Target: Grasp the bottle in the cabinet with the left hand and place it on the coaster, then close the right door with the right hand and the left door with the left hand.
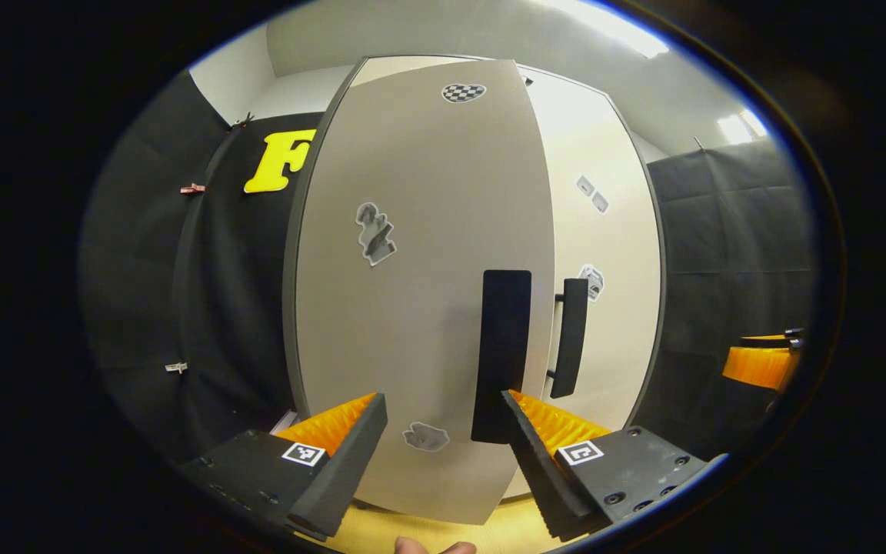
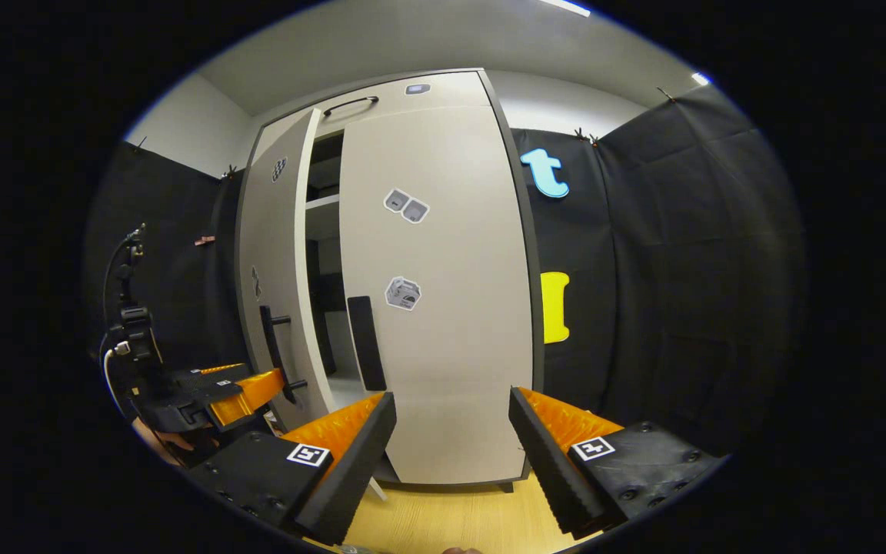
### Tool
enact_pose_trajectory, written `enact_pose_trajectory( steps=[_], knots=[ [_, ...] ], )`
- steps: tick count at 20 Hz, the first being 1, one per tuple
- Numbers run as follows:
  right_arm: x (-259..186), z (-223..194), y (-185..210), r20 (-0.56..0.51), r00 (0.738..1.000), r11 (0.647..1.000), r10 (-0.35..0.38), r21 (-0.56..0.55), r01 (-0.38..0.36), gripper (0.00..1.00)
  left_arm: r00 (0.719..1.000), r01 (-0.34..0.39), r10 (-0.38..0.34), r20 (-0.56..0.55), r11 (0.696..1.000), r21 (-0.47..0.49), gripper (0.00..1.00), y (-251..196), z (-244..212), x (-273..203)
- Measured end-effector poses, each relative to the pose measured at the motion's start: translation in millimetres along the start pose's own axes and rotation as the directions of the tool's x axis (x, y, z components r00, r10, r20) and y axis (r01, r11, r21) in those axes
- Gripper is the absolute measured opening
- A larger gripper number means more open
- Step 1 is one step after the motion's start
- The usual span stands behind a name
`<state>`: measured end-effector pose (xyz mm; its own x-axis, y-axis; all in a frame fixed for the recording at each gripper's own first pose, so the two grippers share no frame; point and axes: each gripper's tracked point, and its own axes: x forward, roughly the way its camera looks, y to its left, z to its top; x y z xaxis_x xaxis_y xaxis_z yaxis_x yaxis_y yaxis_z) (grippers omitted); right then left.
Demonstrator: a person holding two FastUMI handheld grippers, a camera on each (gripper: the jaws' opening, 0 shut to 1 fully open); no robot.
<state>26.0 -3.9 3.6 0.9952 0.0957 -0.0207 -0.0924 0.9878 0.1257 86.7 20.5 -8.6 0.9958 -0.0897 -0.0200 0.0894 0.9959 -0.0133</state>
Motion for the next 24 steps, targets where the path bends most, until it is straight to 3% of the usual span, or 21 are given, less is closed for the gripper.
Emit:
enact_pose_trajectory(
  steps=[13,24],
  knots=[
    [2,0,-6,-0.008,1.0,1.0,0.015,-0.008,-0.015,0.98,0.998,-0.058,0.058,-0.003,0.995,-0.083,0.95,-2,-4,16],
    [-1,-2,-12,-0.02,1.0,1.0,-0.019,-0.024,0.019,0.98,0.994,-0.096,0.099,-0.055,0.994,0.054,0.95,9,-2,-40]
  ],
)
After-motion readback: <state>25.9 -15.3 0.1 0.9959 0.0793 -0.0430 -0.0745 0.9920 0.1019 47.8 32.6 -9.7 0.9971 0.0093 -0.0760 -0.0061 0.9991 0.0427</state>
